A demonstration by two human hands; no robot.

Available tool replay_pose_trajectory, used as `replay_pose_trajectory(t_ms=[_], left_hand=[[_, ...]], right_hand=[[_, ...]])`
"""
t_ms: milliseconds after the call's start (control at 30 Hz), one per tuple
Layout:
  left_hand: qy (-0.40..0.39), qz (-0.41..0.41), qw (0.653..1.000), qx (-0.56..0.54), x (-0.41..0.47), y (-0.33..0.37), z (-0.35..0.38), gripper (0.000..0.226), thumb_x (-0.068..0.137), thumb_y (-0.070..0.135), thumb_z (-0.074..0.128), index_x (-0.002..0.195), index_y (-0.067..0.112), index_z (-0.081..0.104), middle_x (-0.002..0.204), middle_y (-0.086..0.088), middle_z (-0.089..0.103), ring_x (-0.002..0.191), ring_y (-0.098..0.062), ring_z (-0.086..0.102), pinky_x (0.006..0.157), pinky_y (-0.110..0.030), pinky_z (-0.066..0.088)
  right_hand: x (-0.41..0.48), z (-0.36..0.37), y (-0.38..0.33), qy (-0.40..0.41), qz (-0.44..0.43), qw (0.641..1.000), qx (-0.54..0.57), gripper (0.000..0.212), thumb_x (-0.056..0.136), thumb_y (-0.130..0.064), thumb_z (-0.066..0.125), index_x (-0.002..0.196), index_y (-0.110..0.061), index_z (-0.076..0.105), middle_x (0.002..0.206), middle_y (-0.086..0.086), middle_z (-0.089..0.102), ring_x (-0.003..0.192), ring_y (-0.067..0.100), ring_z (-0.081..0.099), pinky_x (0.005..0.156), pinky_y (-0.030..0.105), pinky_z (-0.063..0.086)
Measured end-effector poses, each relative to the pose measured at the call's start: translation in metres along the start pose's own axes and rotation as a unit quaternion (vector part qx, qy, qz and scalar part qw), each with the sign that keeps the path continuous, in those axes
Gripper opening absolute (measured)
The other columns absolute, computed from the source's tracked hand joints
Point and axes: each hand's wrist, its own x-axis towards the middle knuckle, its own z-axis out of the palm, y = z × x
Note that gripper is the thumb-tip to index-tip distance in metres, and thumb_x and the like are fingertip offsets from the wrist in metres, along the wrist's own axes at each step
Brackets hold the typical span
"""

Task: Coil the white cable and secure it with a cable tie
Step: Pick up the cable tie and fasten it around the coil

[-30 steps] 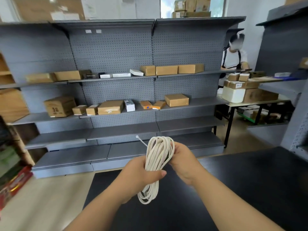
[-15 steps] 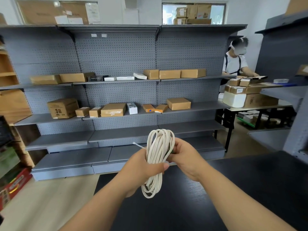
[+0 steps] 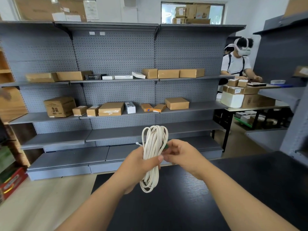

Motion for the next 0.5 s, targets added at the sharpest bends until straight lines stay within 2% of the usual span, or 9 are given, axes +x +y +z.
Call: replay_pose_trajectory(t_ms=[133, 233, 333, 367, 433, 500], left_hand=[[0.037, -0.024, 0.999, 0.021, 0.006, -0.007, -0.008, 0.008, 0.088, 0.019, 0.061, 0.081, 0.018, 0.058, 0.062, 0.006, 0.061, 0.055, -0.005, 0.053, 0.052, -0.014, 0.041], [0.049, -0.038, 0.998, 0.033, 0.009, -0.009, -0.013, 0.010, 0.089, 0.020, 0.060, 0.081, 0.014, 0.058, 0.063, 0.002, 0.060, 0.051, -0.004, 0.052, 0.049, -0.012, 0.040], [0.054, -0.049, 0.997, 0.032, 0.010, -0.008, -0.015, 0.010, 0.090, 0.018, 0.058, 0.081, 0.014, 0.057, 0.063, 0.001, 0.060, 0.046, 0.001, 0.052, 0.046, -0.010, 0.039], [0.056, -0.055, 0.997, 0.025, 0.010, -0.008, -0.015, 0.009, 0.090, 0.017, 0.058, 0.081, 0.014, 0.057, 0.063, 0.001, 0.059, 0.047, 0.000, 0.053, 0.045, -0.011, 0.039], [0.058, -0.064, 0.996, 0.012, 0.010, -0.009, -0.014, 0.009, 0.089, 0.016, 0.059, 0.080, 0.014, 0.057, 0.062, 0.001, 0.059, 0.050, -0.003, 0.054, 0.046, -0.012, 0.040], [0.054, -0.068, 0.996, 0.017, 0.010, -0.011, -0.011, 0.009, 0.089, 0.015, 0.059, 0.081, 0.014, 0.058, 0.064, 0.000, 0.059, 0.051, -0.005, 0.054, 0.049, -0.015, 0.041]], right_hand=[[-0.005, -0.014, -0.008, -0.037, 0.044, 0.997, -0.050, 0.010, 0.086, -0.004, 0.060, 0.094, -0.011, 0.059, 0.069, 0.002, 0.065, 0.055, 0.011, 0.053, 0.054, 0.020, 0.044], [-0.008, -0.025, -0.012, -0.064, 0.074, 0.995, 0.018, 0.009, 0.089, 0.000, 0.054, 0.090, -0.007, 0.060, 0.067, 0.005, 0.065, 0.052, 0.010, 0.054, 0.052, 0.019, 0.045], [-0.009, -0.033, -0.014, -0.085, 0.083, 0.985, 0.124, 0.018, 0.089, 0.006, 0.050, 0.085, -0.002, 0.066, 0.070, 0.009, 0.068, 0.058, 0.012, 0.061, 0.056, 0.019, 0.051], [-0.010, -0.034, -0.015, -0.094, 0.076, 0.980, 0.157, 0.018, 0.087, 0.006, 0.052, 0.084, -0.001, 0.068, 0.072, 0.010, 0.069, 0.061, 0.012, 0.063, 0.058, 0.019, 0.053], [-0.011, -0.033, -0.015, -0.122, 0.048, 0.966, 0.222, 0.010, 0.077, -0.002, 0.069, 0.085, -0.002, 0.073, 0.080, 0.011, 0.071, 0.070, 0.014, 0.067, 0.065, 0.020, 0.055], [-0.011, -0.030, -0.017, -0.161, 0.028, 0.947, 0.277, 0.042, 0.060, -0.018, 0.085, 0.096, -0.002, 0.072, 0.091, 0.012, 0.071, 0.082, 0.016, 0.068, 0.073, 0.022, 0.055]])
